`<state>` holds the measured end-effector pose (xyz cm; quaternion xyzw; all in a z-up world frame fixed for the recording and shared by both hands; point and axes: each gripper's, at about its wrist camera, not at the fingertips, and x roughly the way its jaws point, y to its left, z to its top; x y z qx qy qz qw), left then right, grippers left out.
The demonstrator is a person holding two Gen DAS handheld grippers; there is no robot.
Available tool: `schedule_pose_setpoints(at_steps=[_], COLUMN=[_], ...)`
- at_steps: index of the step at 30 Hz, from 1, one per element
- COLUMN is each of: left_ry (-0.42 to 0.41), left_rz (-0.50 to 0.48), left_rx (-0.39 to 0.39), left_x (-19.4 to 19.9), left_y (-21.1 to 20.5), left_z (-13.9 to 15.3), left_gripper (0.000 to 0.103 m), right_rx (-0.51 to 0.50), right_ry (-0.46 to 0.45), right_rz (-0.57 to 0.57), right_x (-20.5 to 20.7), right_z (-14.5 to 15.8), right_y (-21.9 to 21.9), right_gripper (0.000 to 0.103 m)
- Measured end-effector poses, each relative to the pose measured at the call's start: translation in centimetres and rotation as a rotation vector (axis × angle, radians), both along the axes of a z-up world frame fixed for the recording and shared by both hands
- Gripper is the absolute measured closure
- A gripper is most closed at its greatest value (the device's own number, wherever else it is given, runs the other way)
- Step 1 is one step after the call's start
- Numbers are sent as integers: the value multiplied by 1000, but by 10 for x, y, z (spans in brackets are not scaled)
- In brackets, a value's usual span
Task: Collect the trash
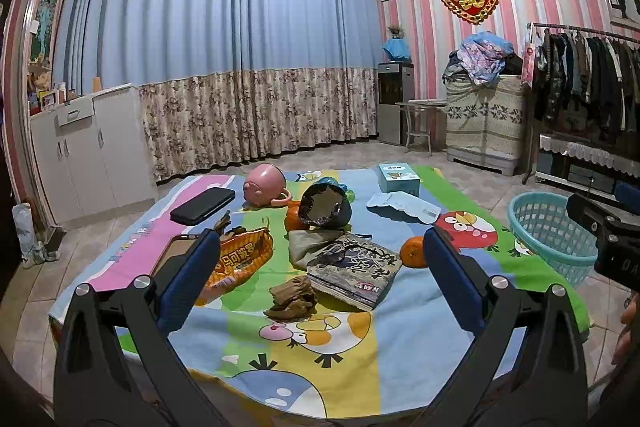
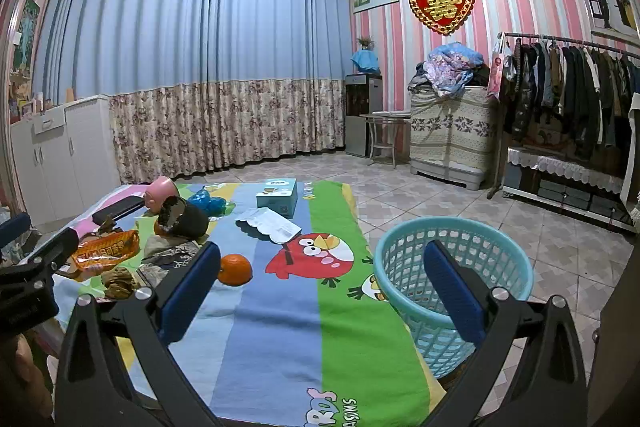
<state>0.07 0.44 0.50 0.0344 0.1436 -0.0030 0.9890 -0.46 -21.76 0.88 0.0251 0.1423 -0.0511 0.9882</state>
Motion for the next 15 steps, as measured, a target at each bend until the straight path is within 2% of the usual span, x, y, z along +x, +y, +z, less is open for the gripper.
schedule_pose_setpoints(at_steps=[15], left_ry=[5], left_rz=[-2], left_rx=[0], left_x=[1], left_y=[5], left_z=[-2], left_gripper=[5], right_rx=[7], right_ry=[16], right_rz=[0], right_x=[0], right_z=[-4], right_y=[0], right_gripper=[4])
